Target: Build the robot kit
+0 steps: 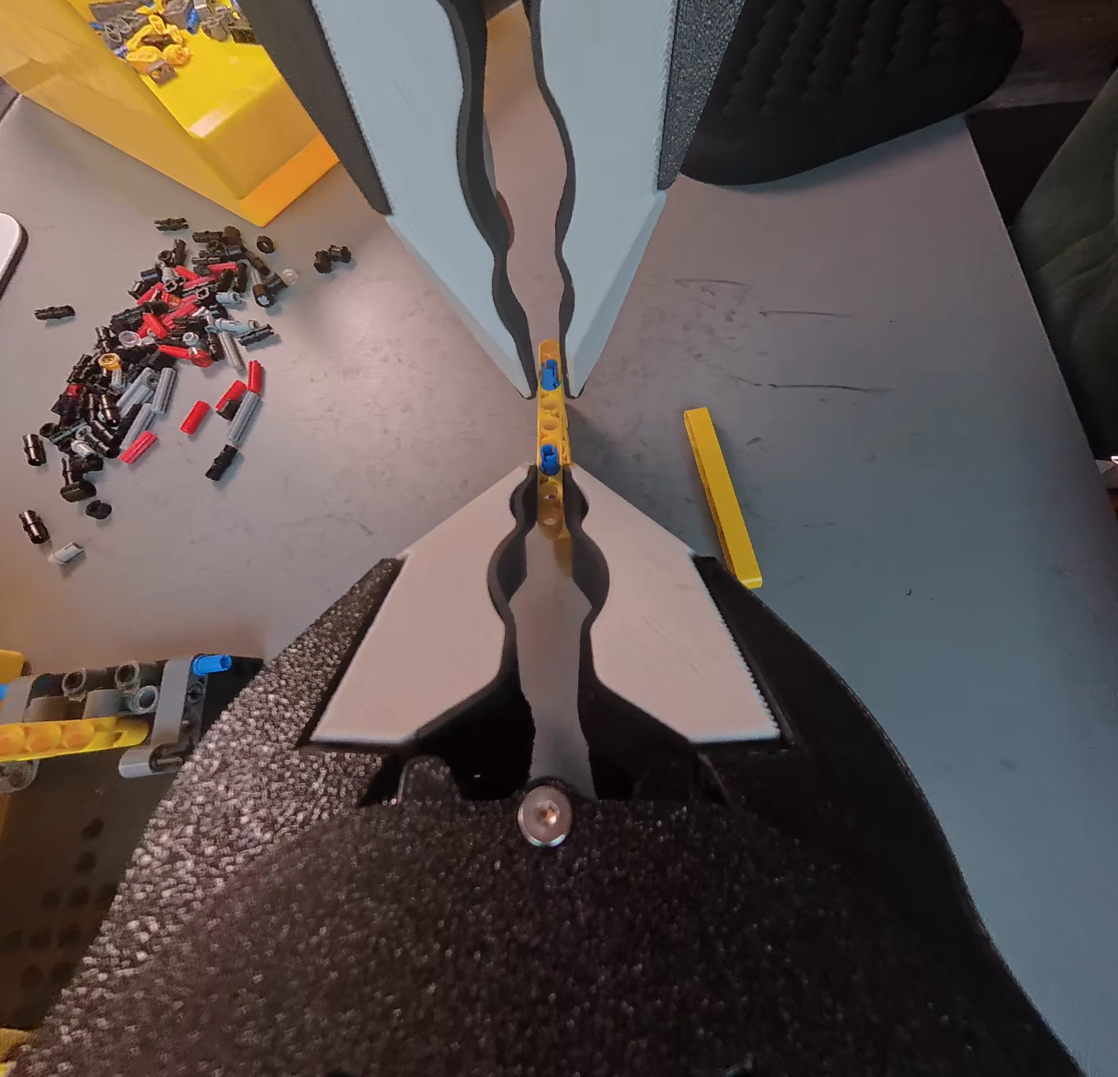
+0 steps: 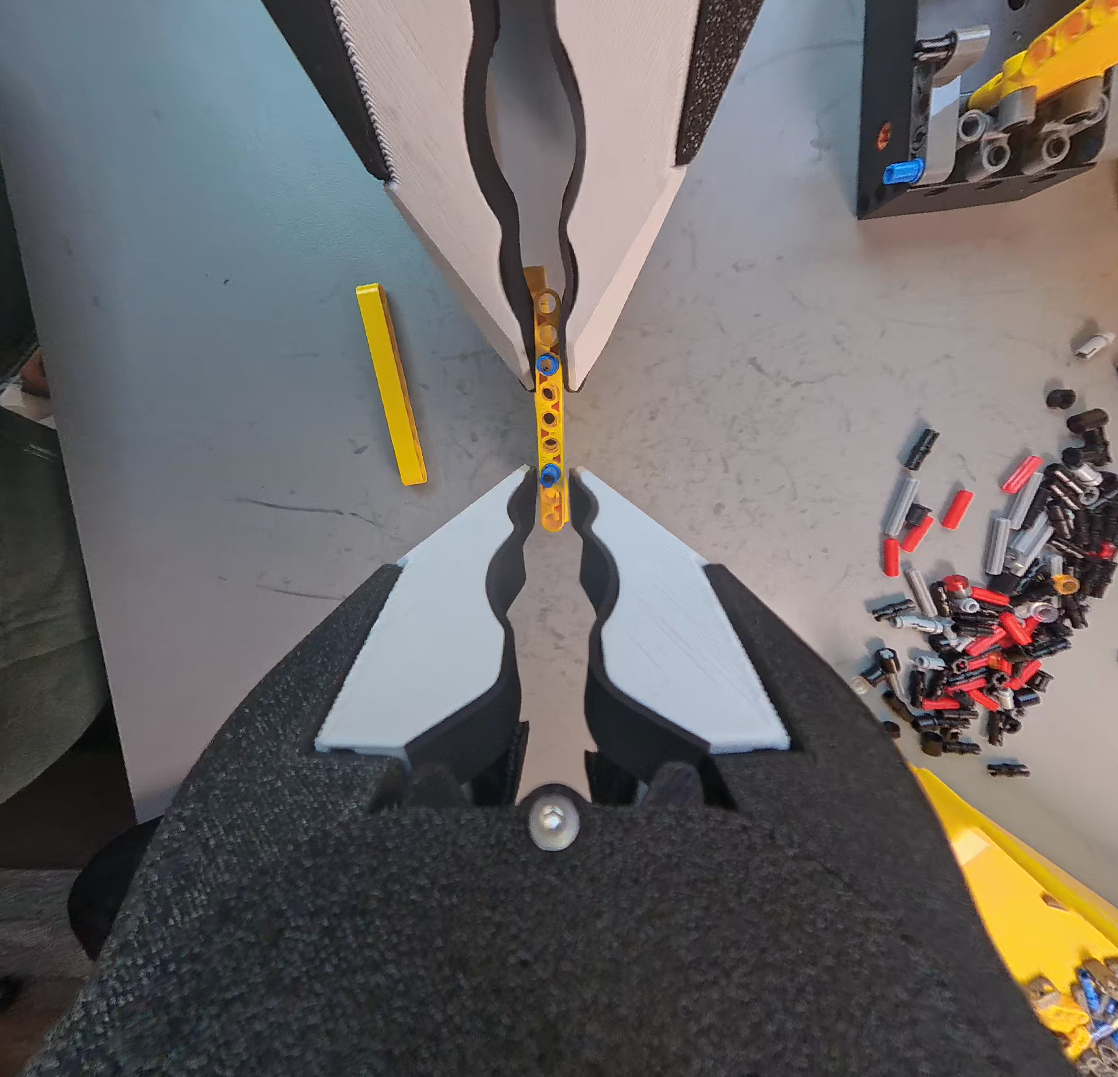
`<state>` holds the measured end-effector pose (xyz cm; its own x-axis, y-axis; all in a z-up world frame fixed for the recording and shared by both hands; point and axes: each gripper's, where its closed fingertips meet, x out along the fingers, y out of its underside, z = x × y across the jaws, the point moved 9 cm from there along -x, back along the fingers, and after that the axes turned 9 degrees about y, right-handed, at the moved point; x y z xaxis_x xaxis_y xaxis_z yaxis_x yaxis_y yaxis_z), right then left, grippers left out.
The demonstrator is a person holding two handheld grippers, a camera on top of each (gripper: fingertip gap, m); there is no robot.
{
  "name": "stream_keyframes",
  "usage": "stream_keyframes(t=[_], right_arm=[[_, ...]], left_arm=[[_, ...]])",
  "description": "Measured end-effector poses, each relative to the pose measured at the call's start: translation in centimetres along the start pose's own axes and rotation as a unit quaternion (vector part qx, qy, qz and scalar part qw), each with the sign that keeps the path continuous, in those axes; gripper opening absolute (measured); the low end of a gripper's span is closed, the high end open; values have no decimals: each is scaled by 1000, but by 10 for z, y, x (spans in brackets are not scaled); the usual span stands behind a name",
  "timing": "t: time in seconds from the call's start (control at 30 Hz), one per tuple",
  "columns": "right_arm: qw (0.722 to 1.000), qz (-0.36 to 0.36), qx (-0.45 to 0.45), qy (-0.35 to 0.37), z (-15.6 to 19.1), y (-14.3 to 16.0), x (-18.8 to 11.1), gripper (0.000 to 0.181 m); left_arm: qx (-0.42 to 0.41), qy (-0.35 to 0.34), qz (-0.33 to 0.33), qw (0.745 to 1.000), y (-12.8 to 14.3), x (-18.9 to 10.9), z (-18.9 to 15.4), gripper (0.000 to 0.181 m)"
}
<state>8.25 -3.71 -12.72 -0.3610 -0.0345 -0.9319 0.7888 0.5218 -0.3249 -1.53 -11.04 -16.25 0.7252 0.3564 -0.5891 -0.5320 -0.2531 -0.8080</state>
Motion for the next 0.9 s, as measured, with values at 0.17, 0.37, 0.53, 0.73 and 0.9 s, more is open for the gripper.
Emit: stream_keyframes(t=[0.17,0.37,0.53,0.73,0.9], right_arm=[[999,-23,-22,10,1,-4,-9,11],[999,-13,-32,14,1,-4,-7,5],[999,0,-32,7,0,-6,-6,4],[999,12,-45,-3,-2,-10,-6,4],[999,14,-50,-1,-1,-11,-5,4]], left_arm=[[-4,1,1,1000,0,0,0,6],[-6,2,3,1000,1,0,1,6],[-10,7,2,1000,2,0,1,6],[-30,36,10,999,3,1,-2,22],[-34,40,20,998,1,-1,-5,25]])
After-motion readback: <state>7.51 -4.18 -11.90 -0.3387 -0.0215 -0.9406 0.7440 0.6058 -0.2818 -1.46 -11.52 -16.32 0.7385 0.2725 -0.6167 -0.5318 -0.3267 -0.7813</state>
